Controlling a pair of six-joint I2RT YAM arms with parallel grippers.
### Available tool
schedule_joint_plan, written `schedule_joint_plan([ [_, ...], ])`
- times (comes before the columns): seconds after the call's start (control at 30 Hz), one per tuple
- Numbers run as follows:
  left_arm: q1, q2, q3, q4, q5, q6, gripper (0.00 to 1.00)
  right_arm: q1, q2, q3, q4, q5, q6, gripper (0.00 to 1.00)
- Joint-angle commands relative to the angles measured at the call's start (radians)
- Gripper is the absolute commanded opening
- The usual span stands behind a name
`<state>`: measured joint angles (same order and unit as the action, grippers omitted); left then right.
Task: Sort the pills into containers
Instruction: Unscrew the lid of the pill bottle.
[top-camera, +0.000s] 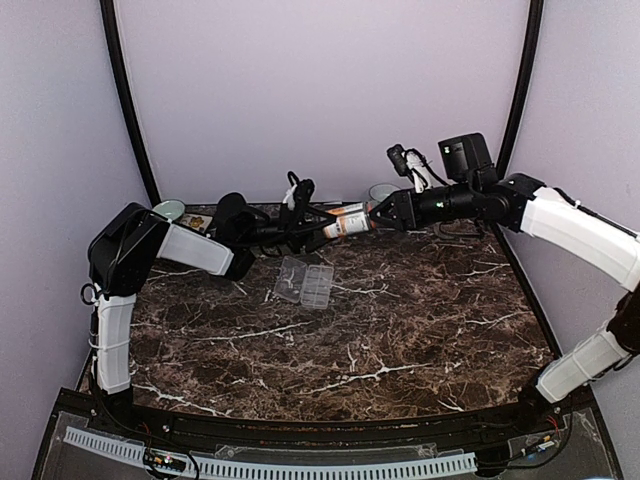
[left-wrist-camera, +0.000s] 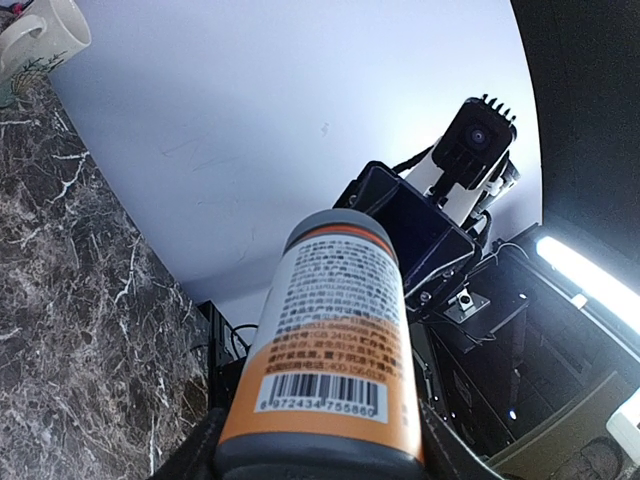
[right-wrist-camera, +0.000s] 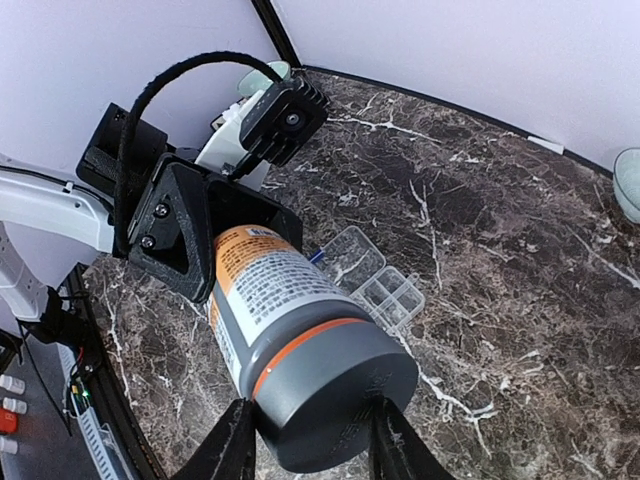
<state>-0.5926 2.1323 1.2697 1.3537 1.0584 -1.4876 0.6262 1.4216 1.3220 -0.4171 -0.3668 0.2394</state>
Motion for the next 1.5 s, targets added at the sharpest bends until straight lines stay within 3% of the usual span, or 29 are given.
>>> schedule_joint_plan([
  [0.0,0.009,-0.052,0.033,0.105,-0.014,-0.050,0.43,0.050,-0.040,0.037,-0.021,0.041,-0.088,0.39],
  [0.23,0.010,-0.049,0.029,0.133,-0.011,-0.063,0.43,0.049,-0.099,0.025,0.018,0.051,-0.038,0.63],
  [0.37,0.011,-0.036,0.037,0.159,-0.003,-0.084,0.42,0.035,-0.127,0.003,0.058,0.013,0.012,0.70],
  [0.9,0.011,0.004,0.082,0.275,0.084,-0.212,0.41,-0.114,-0.093,-0.126,0.405,-0.352,0.419,0.72],
  [1.47,0.011,0.023,0.104,0.309,0.091,-0.241,0.41,-0.114,-0.031,-0.079,0.321,-0.369,0.440,0.72],
])
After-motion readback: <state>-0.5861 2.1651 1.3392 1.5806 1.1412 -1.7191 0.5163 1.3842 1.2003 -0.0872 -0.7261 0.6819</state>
